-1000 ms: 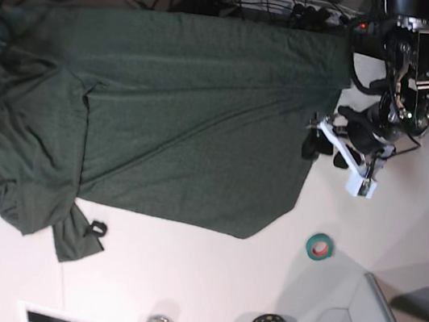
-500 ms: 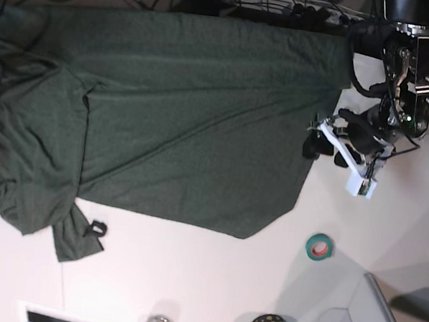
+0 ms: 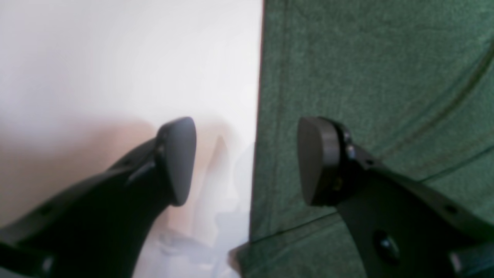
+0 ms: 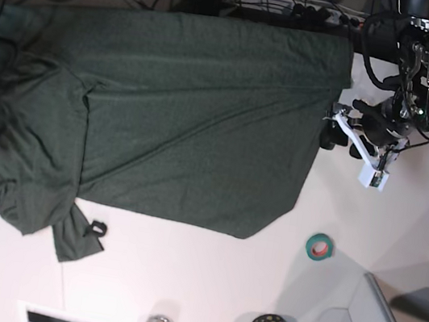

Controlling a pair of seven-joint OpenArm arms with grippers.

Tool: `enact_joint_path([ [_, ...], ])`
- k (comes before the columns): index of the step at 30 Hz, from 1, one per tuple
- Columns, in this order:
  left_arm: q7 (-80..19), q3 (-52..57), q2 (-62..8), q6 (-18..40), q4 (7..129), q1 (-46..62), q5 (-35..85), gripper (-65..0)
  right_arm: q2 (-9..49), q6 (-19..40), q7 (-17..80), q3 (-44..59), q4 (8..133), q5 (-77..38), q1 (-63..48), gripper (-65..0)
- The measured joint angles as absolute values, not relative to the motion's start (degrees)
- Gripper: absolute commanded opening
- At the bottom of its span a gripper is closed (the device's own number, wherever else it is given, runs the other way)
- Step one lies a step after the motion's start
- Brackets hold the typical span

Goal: Layout the t-shirt on the table in an organized manner, then fold the t-shirt properly
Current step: 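Hold the corner with the left gripper while the right gripper grasps bunched fabric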

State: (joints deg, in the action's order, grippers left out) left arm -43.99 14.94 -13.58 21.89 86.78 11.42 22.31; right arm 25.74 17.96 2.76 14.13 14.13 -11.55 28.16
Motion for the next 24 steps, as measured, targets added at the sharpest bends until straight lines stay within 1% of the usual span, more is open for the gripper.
enact_joint_path([
  [2, -44.01, 14.92, -13.5, 22.13, 86.78, 11.46, 22.28, -25.3, 25.34, 17.98, 2.96, 14.13, 14.13, -11.53, 27.88, -21.3],
  [3, -44.14, 14.92, -13.52, 22.06, 86.78, 11.49, 22.26, -25.3, 25.34, 17.98, 3.01, 14.13, 14.13, -11.53, 27.83, -23.1],
  [4, -44.12, 14.92, -13.56, 22.06, 86.78, 11.46, 22.28, -25.3, 25.41, 17.98, 2.98, 14.13, 14.13, -11.55, 27.86, -26.4],
  [7, -44.1, 14.92, -13.47, 22.09, 86.78, 11.46, 22.31, -25.3, 25.56, 17.96, 2.74, 14.13, 14.13, -11.73, 27.9, -44.3],
  [9, -44.12, 14.92, -13.5, 22.06, 86.78, 11.46, 22.28, -25.3, 25.54, 17.96, 2.83, 14.11, 14.13, -11.57, 27.88, -53.3],
  [10, -44.12, 14.92, -13.52, 22.06, 86.78, 11.46, 22.28, -25.3, 25.54, 17.96, 3.01, 14.11, 14.13, -11.57, 27.88, -56.7],
  [17, -44.12, 14.92, -13.52, 22.06, 86.76, 11.46, 22.28, -25.3, 25.54, 17.96, 2.94, 14.11, 14.13, -11.55, 27.88, -64.5],
  [21, -44.1, 14.92, -13.52, 22.06, 86.76, 11.46, 22.28, -25.3, 25.56, 17.96, 2.92, 13.91, 14.24, -11.55, 27.9, -64.8],
  [24, -44.12, 14.92, -13.5, 22.09, 86.76, 11.46, 22.28, -25.3, 25.58, 17.96, 3.14, 13.91, 17.08, -11.51, 27.27, -64.8],
])
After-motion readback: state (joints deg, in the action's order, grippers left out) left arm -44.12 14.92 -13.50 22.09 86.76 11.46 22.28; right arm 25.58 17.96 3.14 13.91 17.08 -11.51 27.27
